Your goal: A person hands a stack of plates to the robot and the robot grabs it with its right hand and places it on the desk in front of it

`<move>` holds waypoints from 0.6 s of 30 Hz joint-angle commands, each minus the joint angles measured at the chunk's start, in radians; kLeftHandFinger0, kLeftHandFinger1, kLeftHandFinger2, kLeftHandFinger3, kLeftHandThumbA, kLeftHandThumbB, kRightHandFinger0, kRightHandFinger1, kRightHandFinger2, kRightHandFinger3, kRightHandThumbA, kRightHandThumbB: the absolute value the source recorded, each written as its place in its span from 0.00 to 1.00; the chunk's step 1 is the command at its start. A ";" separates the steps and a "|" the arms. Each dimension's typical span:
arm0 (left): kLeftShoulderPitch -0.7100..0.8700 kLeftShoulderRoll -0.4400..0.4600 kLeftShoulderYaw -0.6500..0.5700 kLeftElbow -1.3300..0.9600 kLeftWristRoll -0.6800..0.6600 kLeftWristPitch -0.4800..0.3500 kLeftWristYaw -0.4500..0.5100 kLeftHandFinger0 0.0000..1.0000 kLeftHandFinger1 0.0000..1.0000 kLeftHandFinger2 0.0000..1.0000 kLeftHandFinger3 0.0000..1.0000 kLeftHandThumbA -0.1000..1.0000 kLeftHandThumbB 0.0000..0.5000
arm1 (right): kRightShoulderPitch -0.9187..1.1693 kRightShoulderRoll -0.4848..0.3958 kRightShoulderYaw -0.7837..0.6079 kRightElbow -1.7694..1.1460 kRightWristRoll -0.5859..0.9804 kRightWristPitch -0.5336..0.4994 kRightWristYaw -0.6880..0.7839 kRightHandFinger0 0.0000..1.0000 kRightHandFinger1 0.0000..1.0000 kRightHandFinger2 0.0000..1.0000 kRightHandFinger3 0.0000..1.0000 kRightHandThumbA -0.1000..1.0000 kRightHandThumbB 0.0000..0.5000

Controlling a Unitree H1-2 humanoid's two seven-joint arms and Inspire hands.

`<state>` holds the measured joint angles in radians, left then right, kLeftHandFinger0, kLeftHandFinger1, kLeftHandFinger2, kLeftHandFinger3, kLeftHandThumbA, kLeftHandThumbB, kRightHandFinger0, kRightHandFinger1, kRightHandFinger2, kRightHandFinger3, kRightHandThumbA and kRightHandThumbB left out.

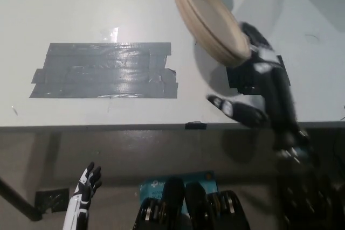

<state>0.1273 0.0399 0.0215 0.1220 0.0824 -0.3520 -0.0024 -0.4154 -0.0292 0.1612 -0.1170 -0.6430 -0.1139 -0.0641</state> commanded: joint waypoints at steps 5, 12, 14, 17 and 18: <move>-0.014 0.015 0.007 -0.033 0.008 -0.040 0.014 1.00 1.00 1.00 1.00 1.00 0.48 | -0.209 0.019 0.050 0.213 -0.150 0.043 -0.101 1.00 1.00 1.00 1.00 1.00 0.86; -0.021 0.020 0.004 -0.036 0.016 -0.041 0.013 1.00 1.00 1.00 1.00 1.00 0.48 | -0.304 0.019 0.057 0.373 -0.158 0.062 -0.153 1.00 1.00 1.00 1.00 1.00 0.88; -0.023 0.020 0.005 -0.038 0.013 -0.040 0.012 1.00 1.00 1.00 1.00 1.00 0.47 | -0.314 0.017 0.060 0.390 -0.168 0.069 -0.166 1.00 1.00 1.00 1.00 1.00 0.88; -0.025 0.020 0.005 -0.039 0.008 -0.039 0.011 1.00 1.00 1.00 1.00 1.00 0.47 | -0.327 0.011 0.063 0.405 -0.178 0.084 -0.179 1.00 1.00 1.00 1.00 1.00 0.87; -0.025 0.020 0.005 -0.040 0.009 -0.037 0.011 1.00 1.00 1.00 1.00 1.00 0.47 | -0.328 0.010 0.063 0.407 -0.178 0.085 -0.181 1.00 1.00 1.00 1.00 1.00 0.87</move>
<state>0.1114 0.0509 0.0217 0.1167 0.0899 -0.3520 -0.0027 -0.6769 -0.0172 0.2184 0.2856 -0.7856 -0.0541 -0.1762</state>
